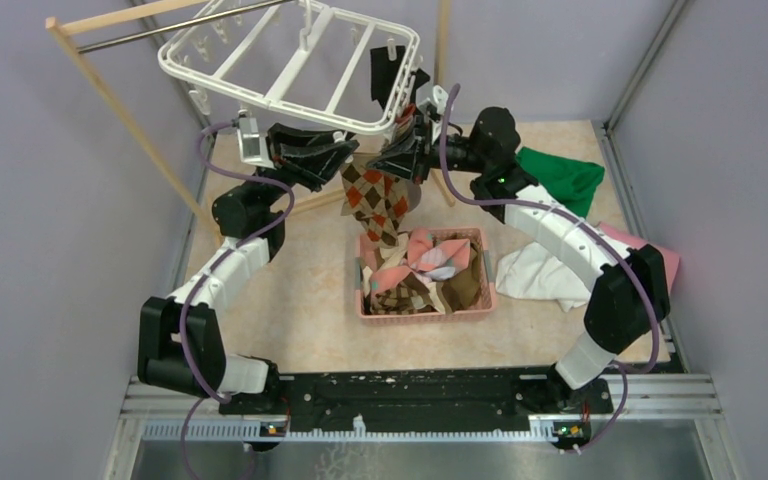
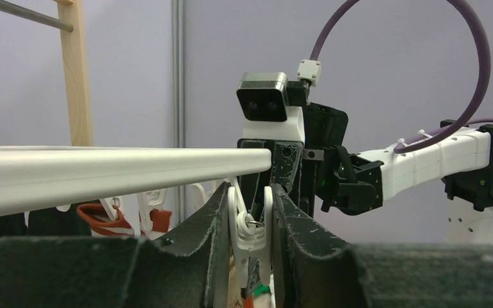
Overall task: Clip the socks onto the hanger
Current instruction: Clamp the sock onto the hanger.
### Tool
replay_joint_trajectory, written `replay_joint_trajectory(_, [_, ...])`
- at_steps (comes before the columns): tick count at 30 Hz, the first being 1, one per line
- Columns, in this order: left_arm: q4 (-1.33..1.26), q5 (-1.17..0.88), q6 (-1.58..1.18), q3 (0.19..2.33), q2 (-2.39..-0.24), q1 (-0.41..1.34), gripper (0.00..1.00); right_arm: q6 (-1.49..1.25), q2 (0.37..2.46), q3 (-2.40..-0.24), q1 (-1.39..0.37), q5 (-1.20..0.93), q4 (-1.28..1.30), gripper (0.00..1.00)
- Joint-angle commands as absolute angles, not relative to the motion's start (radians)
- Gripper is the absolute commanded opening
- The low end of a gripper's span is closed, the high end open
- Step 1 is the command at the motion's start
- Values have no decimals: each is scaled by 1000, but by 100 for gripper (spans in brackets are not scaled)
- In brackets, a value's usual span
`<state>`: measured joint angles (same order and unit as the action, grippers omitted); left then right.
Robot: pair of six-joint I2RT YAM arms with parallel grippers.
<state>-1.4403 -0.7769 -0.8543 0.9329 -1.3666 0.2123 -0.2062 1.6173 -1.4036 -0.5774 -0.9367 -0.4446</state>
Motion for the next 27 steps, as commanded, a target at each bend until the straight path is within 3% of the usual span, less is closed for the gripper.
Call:
replay_joint_trajectory(1, [-1522, -792, -864, 931, -1376, 220, 0, -230, 1638, -1485, -577, -936, -490, 0])
replay_joint_trajectory(27, [-1612, -811, -909, 973, -1432, 220, 0, -15, 1619, -1512, -576, -988, -238, 0])
